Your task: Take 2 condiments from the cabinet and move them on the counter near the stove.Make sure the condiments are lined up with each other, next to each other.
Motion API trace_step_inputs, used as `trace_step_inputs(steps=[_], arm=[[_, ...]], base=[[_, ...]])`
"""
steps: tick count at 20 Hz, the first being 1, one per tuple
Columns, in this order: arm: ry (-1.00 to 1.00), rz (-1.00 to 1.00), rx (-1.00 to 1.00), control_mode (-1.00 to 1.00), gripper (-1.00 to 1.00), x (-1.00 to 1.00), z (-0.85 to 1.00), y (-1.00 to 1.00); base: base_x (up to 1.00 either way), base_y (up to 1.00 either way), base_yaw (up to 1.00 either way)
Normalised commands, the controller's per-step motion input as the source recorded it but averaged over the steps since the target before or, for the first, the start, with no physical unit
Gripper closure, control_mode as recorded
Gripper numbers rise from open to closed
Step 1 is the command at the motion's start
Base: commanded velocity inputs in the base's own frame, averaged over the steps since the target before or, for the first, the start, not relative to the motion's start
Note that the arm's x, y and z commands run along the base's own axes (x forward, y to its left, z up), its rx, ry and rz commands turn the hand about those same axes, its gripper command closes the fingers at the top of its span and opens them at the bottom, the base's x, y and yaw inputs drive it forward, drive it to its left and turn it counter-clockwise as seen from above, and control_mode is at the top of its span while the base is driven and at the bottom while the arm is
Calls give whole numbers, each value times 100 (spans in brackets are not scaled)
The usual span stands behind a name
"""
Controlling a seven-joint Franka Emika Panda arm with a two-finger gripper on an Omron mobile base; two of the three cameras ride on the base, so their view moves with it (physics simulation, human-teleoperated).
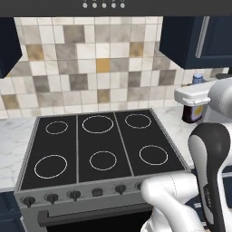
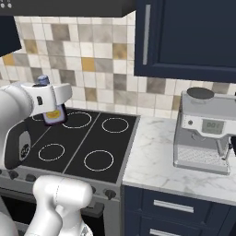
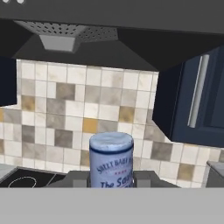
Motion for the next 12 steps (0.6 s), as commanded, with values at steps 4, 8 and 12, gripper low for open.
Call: trace_step_inputs(steps=[4,8,12], arm=[[3,0,0,-100,100,4,-10,-4],[36,24,0,-100,100,38,-61,-19],[35,27,0,-100,100,48,-65,-38]], base=[[0,0,0],[0,0,0],[0,0,0]])
